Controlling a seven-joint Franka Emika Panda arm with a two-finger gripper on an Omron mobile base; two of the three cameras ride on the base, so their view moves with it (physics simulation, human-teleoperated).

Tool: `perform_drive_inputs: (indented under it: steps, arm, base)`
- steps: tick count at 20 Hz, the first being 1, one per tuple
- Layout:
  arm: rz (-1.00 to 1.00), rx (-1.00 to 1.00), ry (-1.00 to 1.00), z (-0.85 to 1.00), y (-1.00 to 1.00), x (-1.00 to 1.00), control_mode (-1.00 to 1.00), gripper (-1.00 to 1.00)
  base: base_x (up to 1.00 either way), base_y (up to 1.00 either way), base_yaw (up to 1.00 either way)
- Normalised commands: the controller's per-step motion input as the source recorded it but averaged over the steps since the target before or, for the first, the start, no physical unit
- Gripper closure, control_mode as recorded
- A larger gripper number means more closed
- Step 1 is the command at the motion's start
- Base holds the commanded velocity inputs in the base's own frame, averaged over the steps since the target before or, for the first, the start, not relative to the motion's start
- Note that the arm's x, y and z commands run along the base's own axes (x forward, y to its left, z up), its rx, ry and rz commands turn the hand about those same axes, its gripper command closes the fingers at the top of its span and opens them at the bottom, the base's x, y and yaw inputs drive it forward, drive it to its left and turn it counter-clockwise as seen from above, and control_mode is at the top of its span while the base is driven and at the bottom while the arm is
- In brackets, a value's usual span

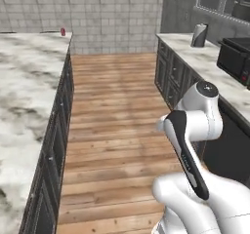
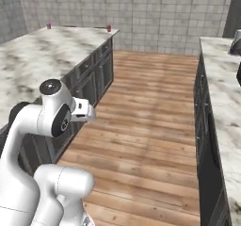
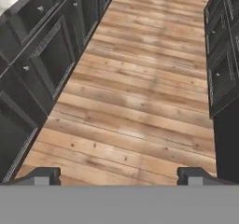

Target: Four empty soda cans are scattered around the kitchen. Gather all the cans and cluster them next to the stove for recycling.

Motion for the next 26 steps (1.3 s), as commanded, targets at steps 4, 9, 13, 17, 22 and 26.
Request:
perform_drive_inputs:
  steps: [4, 9, 13, 17, 22, 26]
  arm:
    - [0.00, 0.00, 0.00, 0.00, 0.00, 0.00, 1.00, -1.00]
    - [0.00, 0.00, 0.00, 0.00, 0.00, 0.00, 1.00, -1.00]
    - [0.00, 0.00, 0.00, 0.00, 0.00, 0.00, 1.00, -1.00]
    - [0.00, 0.00, 0.00, 0.00, 0.00, 0.00, 1.00, -1.00]
    - [0.00, 0.00, 0.00, 0.00, 0.00, 0.00, 1.00, -1.00]
    - [0.00, 0.00, 0.00, 0.00, 0.00, 0.00, 1.00, -1.00]
  base:
    - [1.00, -0.21, -0.21]
    - [1.00, -0.17, -0.20]
    - [1.00, -0.20, -0.19]
    - [1.00, -0.14, -0.18]
    - [1.00, -0.09, -0.17]
    - [1.00, -0.10, -0.15]
